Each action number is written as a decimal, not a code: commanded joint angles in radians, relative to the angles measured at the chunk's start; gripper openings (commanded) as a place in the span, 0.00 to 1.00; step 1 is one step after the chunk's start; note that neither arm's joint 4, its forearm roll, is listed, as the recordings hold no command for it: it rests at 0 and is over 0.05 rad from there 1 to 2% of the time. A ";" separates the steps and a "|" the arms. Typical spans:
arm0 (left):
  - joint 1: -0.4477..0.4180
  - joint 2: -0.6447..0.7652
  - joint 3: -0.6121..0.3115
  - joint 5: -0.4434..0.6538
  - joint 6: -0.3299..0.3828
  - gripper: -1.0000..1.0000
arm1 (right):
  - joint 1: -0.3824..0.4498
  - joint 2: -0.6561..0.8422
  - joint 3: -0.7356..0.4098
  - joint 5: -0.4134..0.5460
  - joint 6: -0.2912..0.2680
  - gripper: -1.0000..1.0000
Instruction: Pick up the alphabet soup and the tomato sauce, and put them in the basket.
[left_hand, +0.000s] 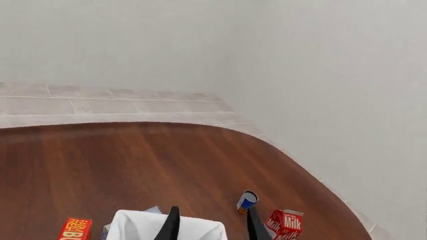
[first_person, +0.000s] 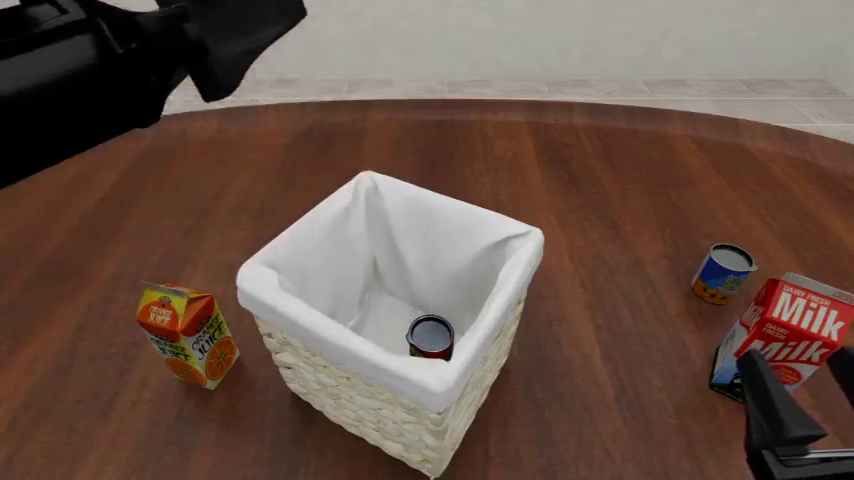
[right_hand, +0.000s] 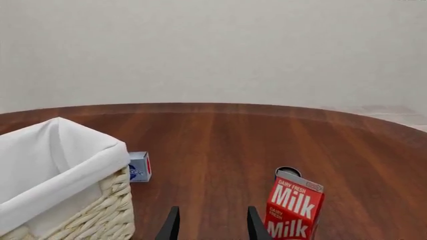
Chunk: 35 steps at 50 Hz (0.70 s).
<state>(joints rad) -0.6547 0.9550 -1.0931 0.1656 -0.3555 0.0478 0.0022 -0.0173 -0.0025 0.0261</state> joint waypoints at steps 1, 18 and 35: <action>0.029 -0.030 0.011 -0.057 -0.035 1.00 | 0.005 0.007 -0.021 0.019 -0.015 1.00; 0.055 -0.038 0.017 -0.115 -0.065 1.00 | 0.011 0.074 -0.174 0.114 -0.026 1.00; 0.070 -0.064 0.087 -0.201 -0.115 1.00 | -0.006 0.269 -0.388 0.161 -0.016 1.00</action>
<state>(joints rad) -0.5930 0.9046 -1.0406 0.0112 -0.4431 0.0537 0.1646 -0.2843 0.1261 0.0045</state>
